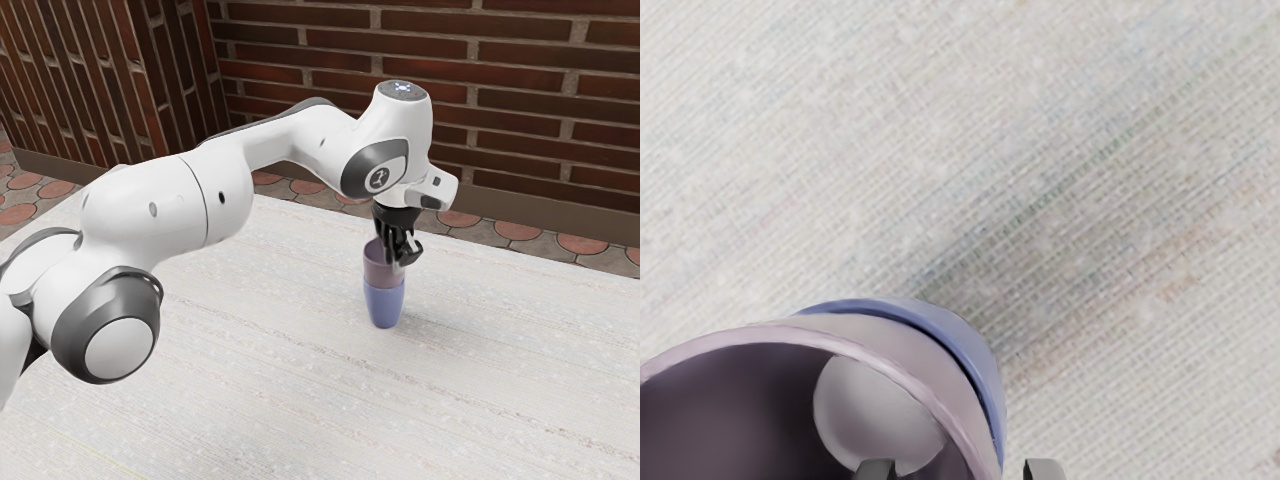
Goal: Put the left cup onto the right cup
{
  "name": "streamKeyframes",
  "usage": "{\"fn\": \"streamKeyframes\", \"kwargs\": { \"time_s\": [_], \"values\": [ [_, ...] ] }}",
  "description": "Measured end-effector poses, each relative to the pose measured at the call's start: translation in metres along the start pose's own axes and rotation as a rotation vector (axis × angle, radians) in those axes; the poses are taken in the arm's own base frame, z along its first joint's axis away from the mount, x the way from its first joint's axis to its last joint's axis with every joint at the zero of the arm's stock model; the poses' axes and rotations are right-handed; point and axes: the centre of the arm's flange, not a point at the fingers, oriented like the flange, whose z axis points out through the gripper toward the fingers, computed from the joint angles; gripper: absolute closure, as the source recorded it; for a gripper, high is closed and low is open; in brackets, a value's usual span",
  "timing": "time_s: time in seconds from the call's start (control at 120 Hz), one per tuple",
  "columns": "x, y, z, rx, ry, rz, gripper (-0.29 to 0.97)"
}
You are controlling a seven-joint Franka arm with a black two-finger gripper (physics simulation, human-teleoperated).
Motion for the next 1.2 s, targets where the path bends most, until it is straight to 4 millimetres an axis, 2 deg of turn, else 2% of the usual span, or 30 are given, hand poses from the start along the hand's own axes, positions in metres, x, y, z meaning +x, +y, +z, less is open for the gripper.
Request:
{"fn": "streamKeyframes", "kwargs": {
  "time_s": [0.233,0.633,0.883,1.2],
  "values": [
    [-0.001,0.003,-0.013,0.004,0.008,0.005,0.41],
    [-0.014,0.006,-0.079,0.028,0.065,0.002,0.22],
    [-0.037,0.006,-0.097,0.019,0.053,-0.007,0.08],
    [-0.077,0.002,-0.127,0.010,0.042,-0.034,0.02]
  ]
}}
